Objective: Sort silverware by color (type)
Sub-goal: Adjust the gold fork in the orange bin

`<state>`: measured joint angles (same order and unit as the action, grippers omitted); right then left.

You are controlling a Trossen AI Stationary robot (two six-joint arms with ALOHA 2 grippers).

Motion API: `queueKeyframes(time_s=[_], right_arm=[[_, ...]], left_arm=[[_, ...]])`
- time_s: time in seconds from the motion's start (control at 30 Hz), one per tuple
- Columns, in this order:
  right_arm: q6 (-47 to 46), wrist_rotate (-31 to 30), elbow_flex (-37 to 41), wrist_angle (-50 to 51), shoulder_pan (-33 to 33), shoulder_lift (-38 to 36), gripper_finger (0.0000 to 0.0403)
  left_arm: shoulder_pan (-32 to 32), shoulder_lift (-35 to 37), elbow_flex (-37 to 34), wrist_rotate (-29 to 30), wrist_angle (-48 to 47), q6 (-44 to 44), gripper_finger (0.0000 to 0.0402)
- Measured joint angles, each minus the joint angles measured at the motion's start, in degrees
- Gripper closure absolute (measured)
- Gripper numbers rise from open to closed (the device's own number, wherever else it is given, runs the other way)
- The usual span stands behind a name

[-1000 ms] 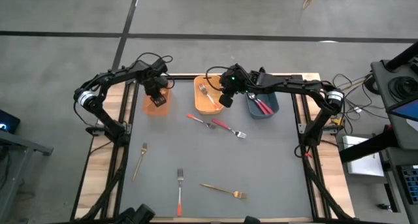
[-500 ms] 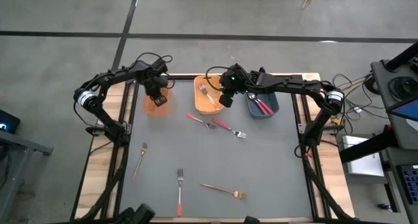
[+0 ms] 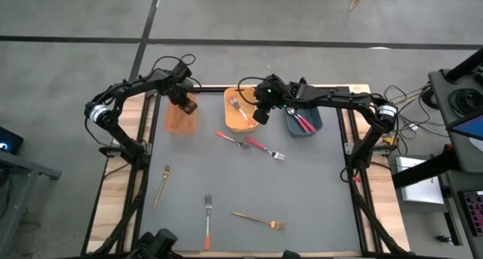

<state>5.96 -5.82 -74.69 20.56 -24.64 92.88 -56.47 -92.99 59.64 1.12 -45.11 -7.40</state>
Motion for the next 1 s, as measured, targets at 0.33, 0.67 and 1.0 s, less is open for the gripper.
queueKeyframes(time_s=[0.33, 0.67, 1.0], right_arm=[[0.1, 0.0, 0.1, 0.0, 0.0, 0.0, 0.0321], [0.0, 0.0, 0.1, 0.0, 0.0, 0.0, 0.0321], [-0.3, 0.0, 0.1, 0.0, 0.0, 0.0, 0.0321]], left_arm=[[-0.2, 0.0, -3.0, 0.0, 4.1, 1.0, 0.0322], [-0.2, 0.0, -3.2, 1.1, 6.1, 3.1, 0.0322], [-0.2, -1.9, -3.6, 5.2, 6.8, 3.9, 0.0322]])
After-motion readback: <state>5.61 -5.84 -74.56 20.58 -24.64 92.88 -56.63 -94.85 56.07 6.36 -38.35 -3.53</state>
